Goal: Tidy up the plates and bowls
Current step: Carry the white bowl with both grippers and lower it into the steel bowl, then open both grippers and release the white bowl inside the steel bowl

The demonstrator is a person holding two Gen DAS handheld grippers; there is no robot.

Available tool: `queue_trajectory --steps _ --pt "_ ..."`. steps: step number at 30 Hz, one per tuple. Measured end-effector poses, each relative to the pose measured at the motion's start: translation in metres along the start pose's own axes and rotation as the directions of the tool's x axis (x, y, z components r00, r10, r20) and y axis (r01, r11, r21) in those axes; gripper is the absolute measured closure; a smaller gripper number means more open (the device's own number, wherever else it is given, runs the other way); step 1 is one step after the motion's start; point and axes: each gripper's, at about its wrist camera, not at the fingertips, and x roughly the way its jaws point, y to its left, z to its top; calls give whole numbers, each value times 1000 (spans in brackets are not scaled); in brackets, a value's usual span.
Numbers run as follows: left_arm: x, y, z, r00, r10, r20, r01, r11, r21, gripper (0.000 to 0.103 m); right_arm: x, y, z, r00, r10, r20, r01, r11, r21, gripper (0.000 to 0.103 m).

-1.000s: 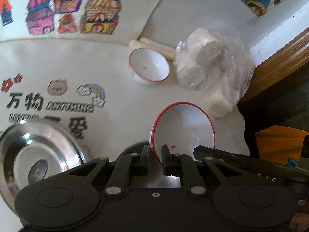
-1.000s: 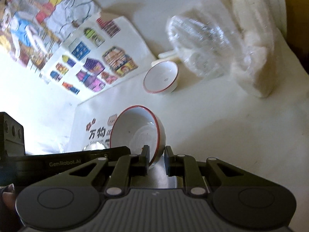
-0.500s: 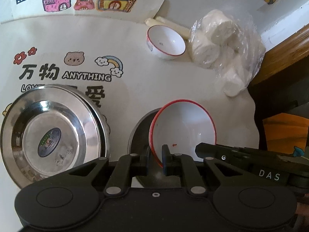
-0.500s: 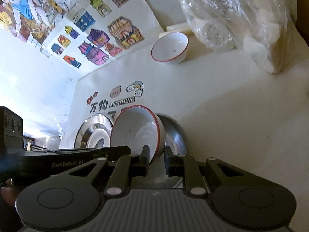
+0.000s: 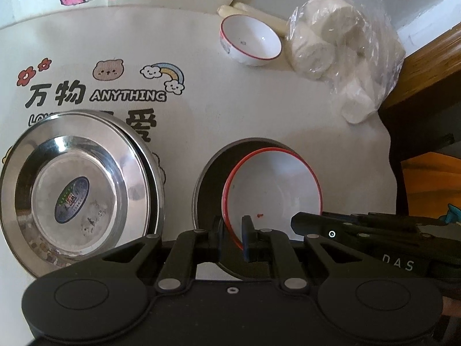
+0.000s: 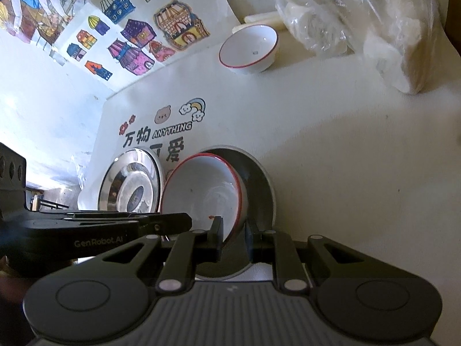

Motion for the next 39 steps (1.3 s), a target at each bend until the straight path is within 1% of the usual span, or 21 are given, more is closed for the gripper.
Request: queue_trajectory --steps 6,10,26,30,32,39 --pt "4 1 1 1000 17 -17 -17 1000 -6 89 6 1 0 1000 -8 -24 8 1000 -7 85" --pt "6 3 1 1000 15 -21 -15 1000 -14 89 9 0 1 999 -13 -33 13 1000 -7 85" --pt "15 3 6 999 25 -34 -25 1000 -9 87 13 -2 3 999 -17 -31 17 1000 -11 83" --pt "11 3 6 999 16 -38 -16 1000 -2 86 9 -2 5 1000 -19 -22 19 1000 -20 81" --pt "8 4 5 999 7 -39 -7 1000 0 84 6 -2 6 1000 -19 -15 19 999 -28 78" --pt "-11 7 6 1000 -16 -6 16 1000 -1 80 -7 -1 11 1000 -22 17 23 999 -45 75"
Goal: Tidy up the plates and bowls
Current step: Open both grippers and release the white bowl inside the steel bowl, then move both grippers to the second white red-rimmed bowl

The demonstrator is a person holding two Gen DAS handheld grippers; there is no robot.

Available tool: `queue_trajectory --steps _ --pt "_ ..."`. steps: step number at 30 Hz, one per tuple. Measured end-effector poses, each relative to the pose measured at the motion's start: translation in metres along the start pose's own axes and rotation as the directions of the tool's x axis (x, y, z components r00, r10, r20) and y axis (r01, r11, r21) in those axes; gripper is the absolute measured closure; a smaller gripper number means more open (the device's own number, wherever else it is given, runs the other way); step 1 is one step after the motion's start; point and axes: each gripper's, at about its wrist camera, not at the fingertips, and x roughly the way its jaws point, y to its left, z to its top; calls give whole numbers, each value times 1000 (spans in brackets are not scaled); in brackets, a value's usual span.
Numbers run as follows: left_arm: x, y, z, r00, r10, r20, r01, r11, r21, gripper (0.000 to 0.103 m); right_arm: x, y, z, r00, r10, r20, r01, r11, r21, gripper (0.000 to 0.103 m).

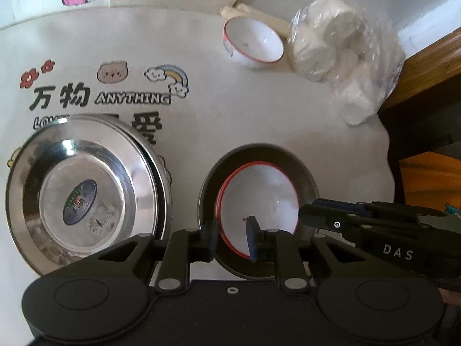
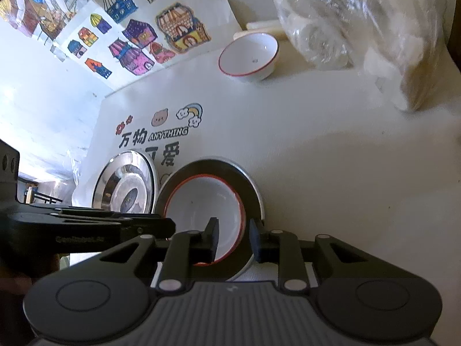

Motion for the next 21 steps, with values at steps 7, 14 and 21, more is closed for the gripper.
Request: queue_trajectory --steps 7,14,21 --pt "-21 -3 17 996 -13 90 13 1000 2 43 -16 -3 9 998 0 64 -1 1000 12 58" --pt "-27 1 41 984 34 175 -28 999 -35 1 -21 -14 18 993 -30 111 23 998 65 15" --pt "-19 10 60 980 76 186 -66 996 -61 1 -18 -26 26 988 -60 142 41 990 134 0"
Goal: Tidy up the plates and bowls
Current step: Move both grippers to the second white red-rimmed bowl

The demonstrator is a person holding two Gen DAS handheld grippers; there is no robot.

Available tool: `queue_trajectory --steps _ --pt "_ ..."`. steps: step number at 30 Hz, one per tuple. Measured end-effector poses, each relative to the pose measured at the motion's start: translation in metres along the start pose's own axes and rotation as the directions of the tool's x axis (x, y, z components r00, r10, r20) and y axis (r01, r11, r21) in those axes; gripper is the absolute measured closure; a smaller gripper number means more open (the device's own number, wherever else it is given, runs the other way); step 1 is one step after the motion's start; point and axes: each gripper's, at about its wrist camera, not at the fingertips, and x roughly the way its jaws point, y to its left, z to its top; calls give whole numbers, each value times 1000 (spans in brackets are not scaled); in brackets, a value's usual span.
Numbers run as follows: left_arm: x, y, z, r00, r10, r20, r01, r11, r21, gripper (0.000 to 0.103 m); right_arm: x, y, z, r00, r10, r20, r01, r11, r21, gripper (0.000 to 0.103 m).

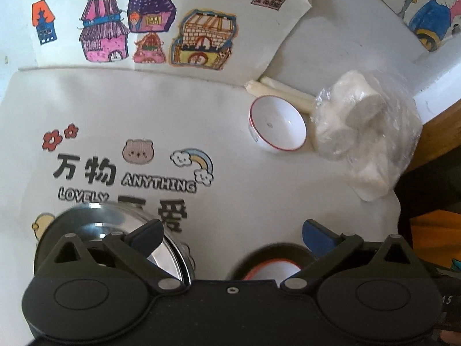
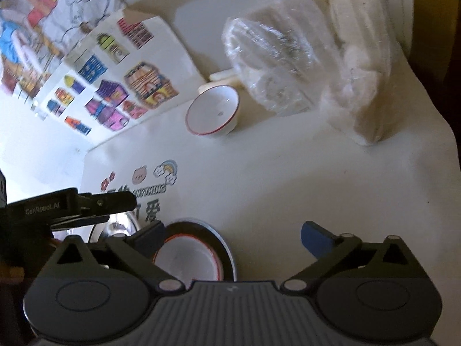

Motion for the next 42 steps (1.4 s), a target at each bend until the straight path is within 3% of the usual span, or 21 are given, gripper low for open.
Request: queue_trajectory --steps 12,19,24,28,36,42 --pt "28 11 51 998 -5 60 8 999 -42 1 23 -5 25 998 -54 28 51 992 119 0" --pt "63 8 95 999 -14 49 13 1000 13 1 49 -4 52 997 -58 54 49 987 155 0" --pt "91 -3 117 1000 2 4 -3 993 121 1 67 -2 68 995 -63 77 47 980 194 0" --pt "104 -11 125 999 32 -7 -30 980 195 1 82 1 76 994 -73 82 56 979 198 0" --pt "119 -17 132 995 87 -41 -74 966 248 1 99 4 82 988 -116 98 92 972 217 1" --pt "123 -23 131 994 99 -39 -86 961 261 7 108 5 85 988 -115 106 89 970 228 16"
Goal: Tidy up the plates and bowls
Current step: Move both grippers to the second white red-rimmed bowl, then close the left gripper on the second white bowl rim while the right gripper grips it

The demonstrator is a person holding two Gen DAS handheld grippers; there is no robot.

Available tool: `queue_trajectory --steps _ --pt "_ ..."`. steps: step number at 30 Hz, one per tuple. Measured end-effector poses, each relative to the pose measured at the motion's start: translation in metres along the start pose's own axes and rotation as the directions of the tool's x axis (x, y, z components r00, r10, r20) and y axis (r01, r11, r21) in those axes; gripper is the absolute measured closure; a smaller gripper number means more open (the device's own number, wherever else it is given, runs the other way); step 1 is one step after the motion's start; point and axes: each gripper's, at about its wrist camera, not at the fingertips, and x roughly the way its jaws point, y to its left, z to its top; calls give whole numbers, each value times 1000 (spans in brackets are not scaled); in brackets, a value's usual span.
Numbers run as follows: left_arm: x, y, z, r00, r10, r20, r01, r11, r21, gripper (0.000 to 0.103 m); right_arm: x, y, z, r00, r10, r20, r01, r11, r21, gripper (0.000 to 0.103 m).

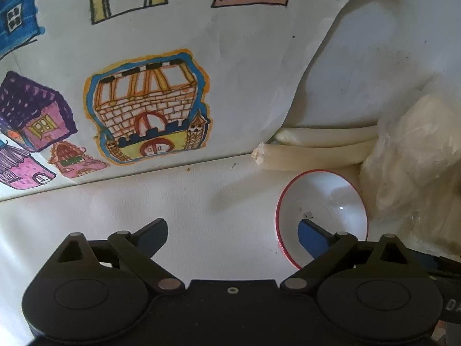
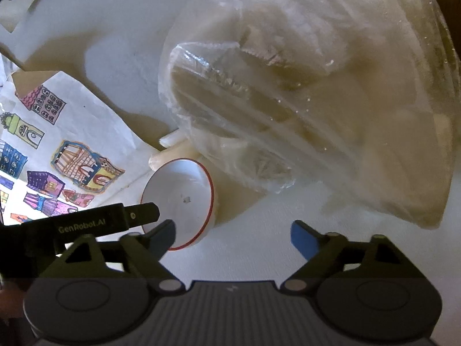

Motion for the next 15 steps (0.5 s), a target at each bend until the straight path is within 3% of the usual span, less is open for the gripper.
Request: queue_trajectory --steps 6,8,10,15 --pt "0 -7 1 1000 -28 8 28 1000 -2 17 2 4 1 1000 18 -2 -18 1000 -8 26" --pt "-1 -8 -1 998 -59 5 59 998 -5 26 4 6 1 1000 24 -6 -24 1000 -10 31" --pt "0 -9 -2 996 -93 -2 93 996 -14 42 6 6 1 1000 24 -13 -25 1000 -12 36" --pt "4 -11 -8 989 -150 -11 150 988 -46 71 9 6 2 999 32 -26 -32 999 -9 52"
